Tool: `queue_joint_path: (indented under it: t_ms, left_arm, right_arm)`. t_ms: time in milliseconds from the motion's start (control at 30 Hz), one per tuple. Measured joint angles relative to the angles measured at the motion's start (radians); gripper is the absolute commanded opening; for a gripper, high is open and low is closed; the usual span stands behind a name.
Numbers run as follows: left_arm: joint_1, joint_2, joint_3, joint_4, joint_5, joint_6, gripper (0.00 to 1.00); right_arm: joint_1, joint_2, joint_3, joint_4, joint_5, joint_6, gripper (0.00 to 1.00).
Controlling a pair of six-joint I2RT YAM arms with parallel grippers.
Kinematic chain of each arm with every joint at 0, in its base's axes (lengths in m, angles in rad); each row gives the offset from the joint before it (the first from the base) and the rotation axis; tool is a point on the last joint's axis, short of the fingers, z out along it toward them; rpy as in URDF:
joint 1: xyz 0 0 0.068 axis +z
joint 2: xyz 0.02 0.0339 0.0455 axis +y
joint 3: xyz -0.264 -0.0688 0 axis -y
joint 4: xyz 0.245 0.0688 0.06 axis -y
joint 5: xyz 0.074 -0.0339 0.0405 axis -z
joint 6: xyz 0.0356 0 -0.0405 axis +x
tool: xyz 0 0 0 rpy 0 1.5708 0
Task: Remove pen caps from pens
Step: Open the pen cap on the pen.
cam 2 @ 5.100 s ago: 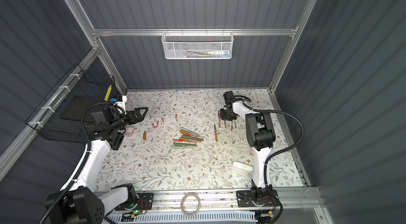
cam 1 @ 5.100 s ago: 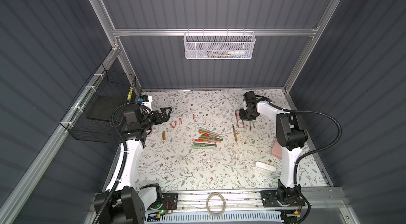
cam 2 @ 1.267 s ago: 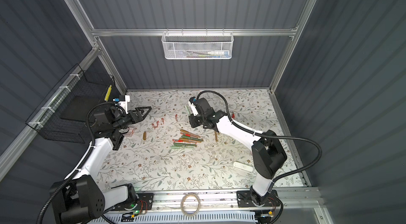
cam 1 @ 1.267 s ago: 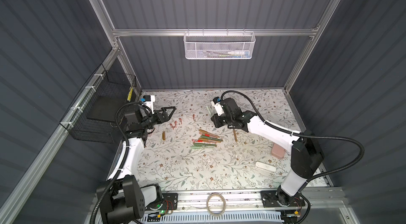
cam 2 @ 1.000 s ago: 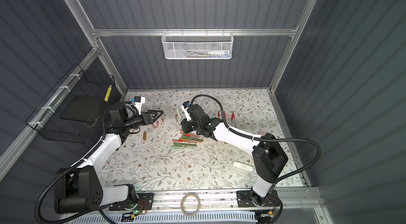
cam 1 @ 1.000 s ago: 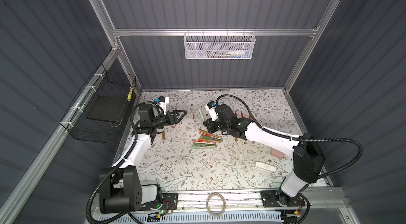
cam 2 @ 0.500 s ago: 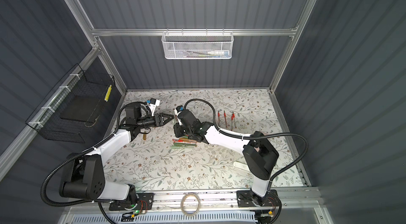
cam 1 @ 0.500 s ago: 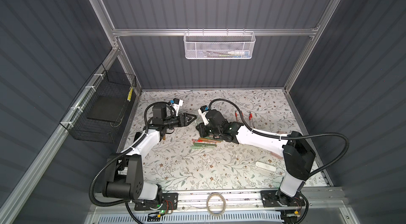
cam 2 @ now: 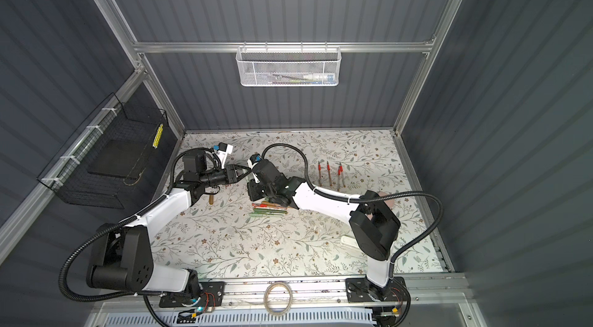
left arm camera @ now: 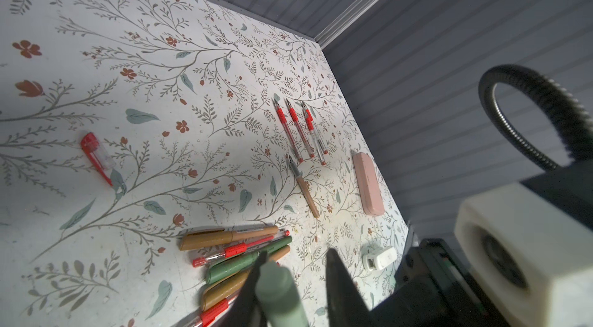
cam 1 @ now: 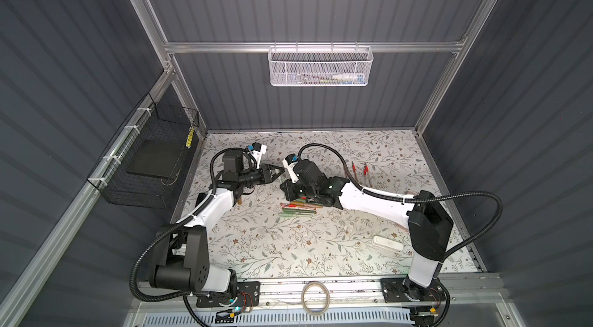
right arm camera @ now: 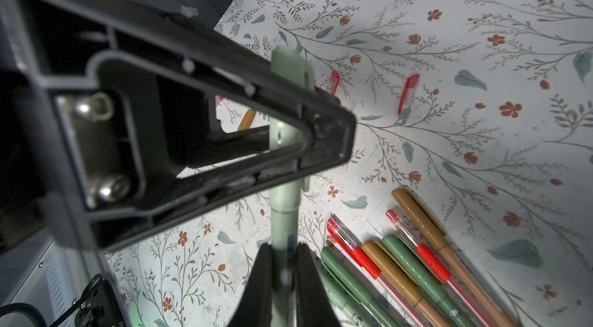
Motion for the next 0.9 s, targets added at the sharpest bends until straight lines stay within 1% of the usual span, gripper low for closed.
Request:
queue_joint_path:
  t_ms: [33,67,200,233,300,367,533,767,800,867,900]
  left_arm:
    - [0.000,0.000,0.000,0.001,0.006,-0.009,0.12]
    - [0.000,-0.003,0.003,0.001,0.016,-0.014,0.08]
    - [-0.006,-0.008,0.004,0.000,0.000,-0.016,0.02]
    - [-0.006,-0.009,0.004,0.001,-0.002,-0.016,0.01]
    - [-0.006,-0.009,0.004,0.000,-0.003,-0.016,0.01]
    - [-0.006,-0.009,0.004,0.000,-0.002,-0.017,0.01]
    - [-0.005,-0.012,0.004,0.008,-0.002,-0.028,0.02]
    - [-0.005,-0.018,0.004,0.028,-0.002,-0.036,0.00]
    - [-0.005,-0.019,0.004,0.029,-0.002,-0.039,0.00]
    - [-0.005,-0.021,0.004,0.034,-0.002,-0.044,0.00]
    - [-0.005,-0.021,0.004,0.034,-0.001,-0.047,0.00]
  right_arm:
    - [0.000,0.001,0.006,-0.007,0.001,-0.001,0.00]
    - [0.001,0.003,0.007,-0.012,0.002,-0.003,0.03]
    - [0.002,0.003,0.007,-0.013,0.008,-0.005,0.24]
    - [0.003,0.003,0.007,-0.014,0.008,-0.007,0.27]
    - [0.004,0.003,0.008,-0.014,0.008,-0.007,0.31]
    - [0.004,0.003,0.008,-0.012,0.004,-0.005,0.32]
    - [-0.008,0.006,0.014,-0.007,-0.027,0.000,0.30]
    - [-0.027,0.062,0.064,-0.008,-0.065,0.004,0.20]
    - [-0.029,0.072,0.077,-0.013,-0.071,0.004,0.17]
    - [-0.029,0.085,0.089,-0.012,-0.088,0.003,0.06]
    - [-0.029,0.084,0.090,-0.013,-0.087,0.003,0.02]
